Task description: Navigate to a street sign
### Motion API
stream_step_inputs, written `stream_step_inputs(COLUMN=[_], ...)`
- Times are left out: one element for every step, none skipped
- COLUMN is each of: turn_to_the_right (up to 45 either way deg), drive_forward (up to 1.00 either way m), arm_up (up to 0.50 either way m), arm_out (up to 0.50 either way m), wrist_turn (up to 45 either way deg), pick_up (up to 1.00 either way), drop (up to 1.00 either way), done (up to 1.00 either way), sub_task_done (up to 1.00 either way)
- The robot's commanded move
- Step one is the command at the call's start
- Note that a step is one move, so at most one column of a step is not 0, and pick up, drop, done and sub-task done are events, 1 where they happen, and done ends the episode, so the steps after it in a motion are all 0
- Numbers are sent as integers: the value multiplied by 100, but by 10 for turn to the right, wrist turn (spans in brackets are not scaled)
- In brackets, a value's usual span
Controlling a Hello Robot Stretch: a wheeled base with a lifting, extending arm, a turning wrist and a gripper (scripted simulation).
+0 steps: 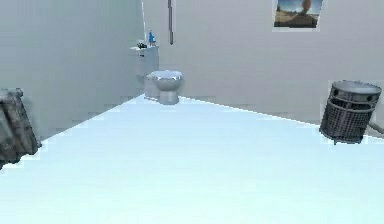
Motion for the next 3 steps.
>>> stream_step_inputs(turn_to_the_right=[0, 0, 0], drive_forward=[100, 100, 85], arm_up=[0, 0, 0], arm_out=[0, 0, 0], wrist_turn=[0, 0, 0], pick_up=[0, 0, 0], drop=[0, 0, 0], done=[0, 0, 0], sub_task_done=[0, 0, 0])
